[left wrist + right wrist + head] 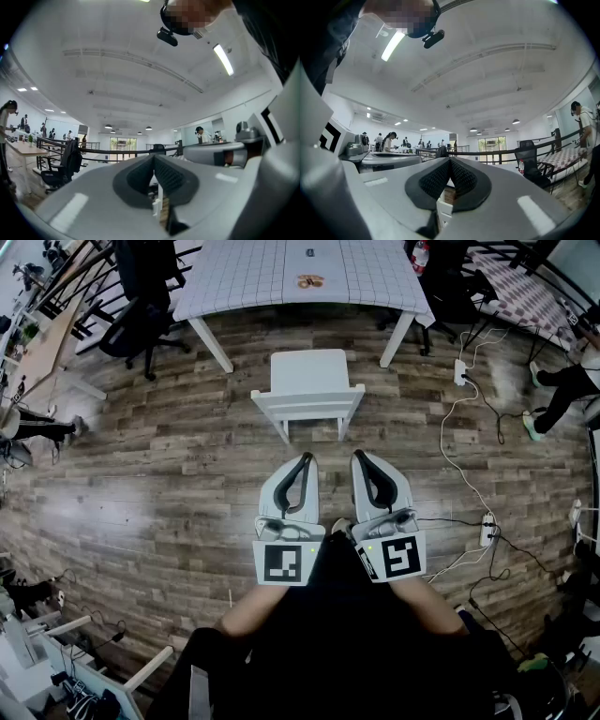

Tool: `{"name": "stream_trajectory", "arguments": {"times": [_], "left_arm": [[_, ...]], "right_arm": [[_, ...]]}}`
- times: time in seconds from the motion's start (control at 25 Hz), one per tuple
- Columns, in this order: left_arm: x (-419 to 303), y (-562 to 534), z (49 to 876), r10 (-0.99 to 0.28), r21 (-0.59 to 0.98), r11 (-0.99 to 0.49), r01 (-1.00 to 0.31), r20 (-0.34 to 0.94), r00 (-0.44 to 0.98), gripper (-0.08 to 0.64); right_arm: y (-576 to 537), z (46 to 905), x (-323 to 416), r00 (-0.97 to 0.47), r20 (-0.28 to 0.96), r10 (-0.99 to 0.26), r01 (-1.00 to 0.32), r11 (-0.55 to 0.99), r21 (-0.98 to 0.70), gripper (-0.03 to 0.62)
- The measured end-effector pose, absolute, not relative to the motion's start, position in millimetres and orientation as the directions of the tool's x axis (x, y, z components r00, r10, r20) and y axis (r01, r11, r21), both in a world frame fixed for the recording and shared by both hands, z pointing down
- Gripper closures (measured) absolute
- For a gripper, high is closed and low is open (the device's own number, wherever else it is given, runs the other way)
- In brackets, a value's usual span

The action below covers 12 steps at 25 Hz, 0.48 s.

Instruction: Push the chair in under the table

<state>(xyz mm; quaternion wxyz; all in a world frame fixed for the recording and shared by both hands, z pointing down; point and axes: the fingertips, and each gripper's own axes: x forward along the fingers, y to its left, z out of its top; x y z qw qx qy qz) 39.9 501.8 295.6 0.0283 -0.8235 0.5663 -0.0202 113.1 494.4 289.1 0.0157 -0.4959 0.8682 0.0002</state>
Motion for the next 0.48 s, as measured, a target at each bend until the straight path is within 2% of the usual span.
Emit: {"name": "stream_trajectory", "arguments": {"times": [0.16,0.28,0.48], "left_arm": [[42.4,500.5,301.1,-0.946,-0.034,-0.324,-0.945,0.009,0.324,0.552],[28.3,495.5,296.0,-0.958,-0.032,-0.281,-0.959,-0.047,0.282,0.552],[18.6,499.5,298.5,-0.975,-0.076,-0.212,-0.974,-0.052,0.216,0.552]], "right_arm": [[492.1,291.1,130.5,-0.507,-0.049,-0.861,-0.858,0.509,-0.065,0.600],[485.6,294.0,151.7,-0.489,-0.063,-0.870,-0.860,0.493,-0.134,0.600],[482.6,298.4,179.2,-0.487,-0.072,-0.870,-0.860,0.492,-0.137,0.600]]}}
